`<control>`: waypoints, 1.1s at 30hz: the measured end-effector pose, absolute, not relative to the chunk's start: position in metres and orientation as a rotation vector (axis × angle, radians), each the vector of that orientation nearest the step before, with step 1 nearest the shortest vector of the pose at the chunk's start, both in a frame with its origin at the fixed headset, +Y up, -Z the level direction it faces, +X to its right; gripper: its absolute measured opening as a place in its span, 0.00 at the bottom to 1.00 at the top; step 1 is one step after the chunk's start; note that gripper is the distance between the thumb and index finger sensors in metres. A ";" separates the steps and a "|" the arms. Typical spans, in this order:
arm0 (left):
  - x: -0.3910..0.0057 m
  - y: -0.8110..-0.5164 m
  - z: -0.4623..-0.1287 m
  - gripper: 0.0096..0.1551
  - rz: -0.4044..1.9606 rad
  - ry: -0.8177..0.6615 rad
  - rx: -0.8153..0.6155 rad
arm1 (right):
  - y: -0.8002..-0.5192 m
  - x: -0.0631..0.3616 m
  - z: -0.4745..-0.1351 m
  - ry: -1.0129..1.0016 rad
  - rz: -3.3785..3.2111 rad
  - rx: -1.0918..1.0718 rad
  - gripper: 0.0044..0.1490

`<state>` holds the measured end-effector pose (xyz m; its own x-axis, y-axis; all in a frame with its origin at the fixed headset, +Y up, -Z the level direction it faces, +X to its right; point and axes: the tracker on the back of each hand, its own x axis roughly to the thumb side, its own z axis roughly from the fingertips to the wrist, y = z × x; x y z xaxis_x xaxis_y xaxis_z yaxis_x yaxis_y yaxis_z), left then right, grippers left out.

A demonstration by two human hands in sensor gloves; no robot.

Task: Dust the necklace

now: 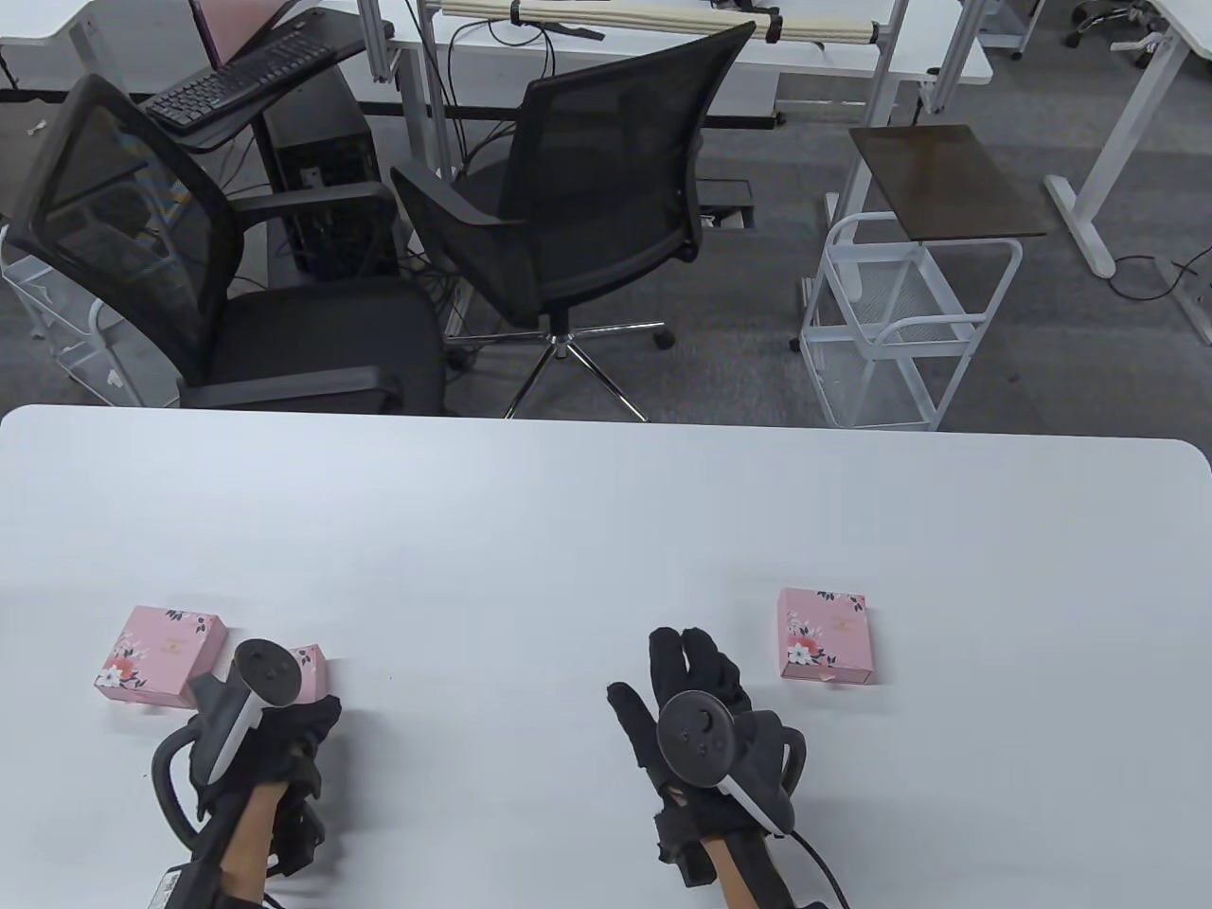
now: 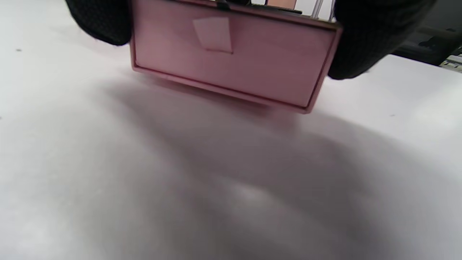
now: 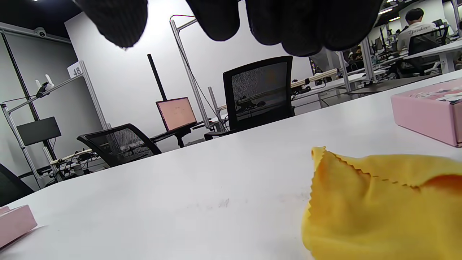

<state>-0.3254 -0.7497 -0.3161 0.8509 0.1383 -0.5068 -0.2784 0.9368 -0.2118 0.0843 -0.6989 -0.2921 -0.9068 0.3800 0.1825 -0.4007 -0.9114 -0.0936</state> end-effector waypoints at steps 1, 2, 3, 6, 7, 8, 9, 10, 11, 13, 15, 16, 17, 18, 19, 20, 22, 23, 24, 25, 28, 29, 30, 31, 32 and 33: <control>-0.319 -0.743 -0.316 0.63 0.215 0.488 -0.246 | -0.699 0.085 -0.292 -0.178 2.719 0.225 0.46; -0.313 -0.739 -0.316 0.63 0.211 0.469 -0.232 | -0.699 0.085 -0.292 -0.174 2.716 0.223 0.46; -0.303 -0.732 -0.316 0.63 0.196 0.435 -0.206 | -0.699 0.085 -0.292 -0.170 2.710 0.222 0.46; -0.271 -0.722 -0.321 0.62 0.137 0.341 -0.145 | -0.699 0.087 -0.291 -0.167 2.691 0.216 0.46; -0.255 -0.721 -0.326 0.62 0.092 0.302 -0.133 | -0.699 0.088 -0.291 -0.168 2.682 0.210 0.46; -0.238 -0.721 -0.331 0.61 0.047 0.267 -0.115 | -0.700 0.089 -0.291 -0.164 2.673 0.211 0.46; -0.226 -0.721 -0.336 0.61 0.027 0.244 -0.115 | -0.701 0.089 -0.292 -0.156 2.672 0.206 0.46; -0.210 -0.722 -0.341 0.60 0.016 0.222 -0.132 | -0.702 0.090 -0.292 -0.154 2.672 0.203 0.46; -0.199 -0.723 -0.346 0.60 0.018 0.208 -0.145 | -0.703 0.091 -0.292 -0.147 2.669 0.198 0.46; -0.174 -0.729 -0.356 0.60 0.047 0.180 -0.161 | -0.705 0.092 -0.293 -0.129 2.665 0.196 0.45; -0.151 -0.736 -0.364 0.60 0.066 0.156 -0.199 | -0.706 0.094 -0.293 -0.118 2.661 0.189 0.45; -0.141 -0.741 -0.368 0.60 0.074 0.147 -0.213 | -0.706 0.094 -0.293 -0.118 2.658 0.188 0.45; -0.134 -0.744 -0.370 0.59 0.078 0.140 -0.223 | -0.707 0.094 -0.293 -0.116 2.656 0.187 0.45; -0.125 -0.748 -0.373 0.59 0.083 0.133 -0.234 | -0.708 0.095 -0.293 -0.109 2.655 0.186 0.45; -0.118 -0.751 -0.375 0.59 0.087 0.130 -0.246 | -0.709 0.094 -0.293 -0.099 2.657 0.186 0.45; -0.113 -0.754 -0.377 0.59 0.088 0.130 -0.257 | -0.710 0.094 -0.294 -0.092 2.659 0.187 0.45; -0.107 -0.758 -0.380 0.58 0.086 0.141 -0.281 | -0.711 0.094 -0.294 -0.083 2.662 0.186 0.45; -0.105 -0.761 -0.382 0.59 0.094 0.144 -0.295 | -0.712 0.094 -0.294 -0.070 2.668 0.184 0.45; -0.103 -0.761 -0.382 0.59 0.100 0.147 -0.286 | -0.712 0.094 -0.294 -0.065 2.674 0.184 0.45; -0.102 -0.762 -0.383 0.59 0.094 0.151 -0.287 | -0.713 0.094 -0.295 -0.061 2.682 0.183 0.45; -0.102 -0.762 -0.380 0.59 0.124 0.119 -0.311 | -0.714 0.093 -0.295 -0.045 2.694 0.186 0.45; -0.103 -0.762 -0.379 0.57 0.140 0.108 -0.310 | -0.715 0.093 -0.295 -0.042 2.697 0.187 0.45; -0.108 -0.760 -0.376 0.56 0.168 0.098 -0.303 | -0.716 0.092 -0.295 -0.040 2.706 0.191 0.45; -0.111 -0.759 -0.374 0.54 0.186 0.092 -0.291 | -0.716 0.091 -0.295 -0.041 2.711 0.194 0.45; -0.117 -0.756 -0.371 0.51 0.201 0.087 -0.271 | -0.715 0.090 -0.295 -0.042 2.718 0.196 0.44; -0.126 -0.754 -0.369 0.46 0.208 0.075 -0.266 | -0.715 0.089 -0.294 -0.044 2.730 0.200 0.43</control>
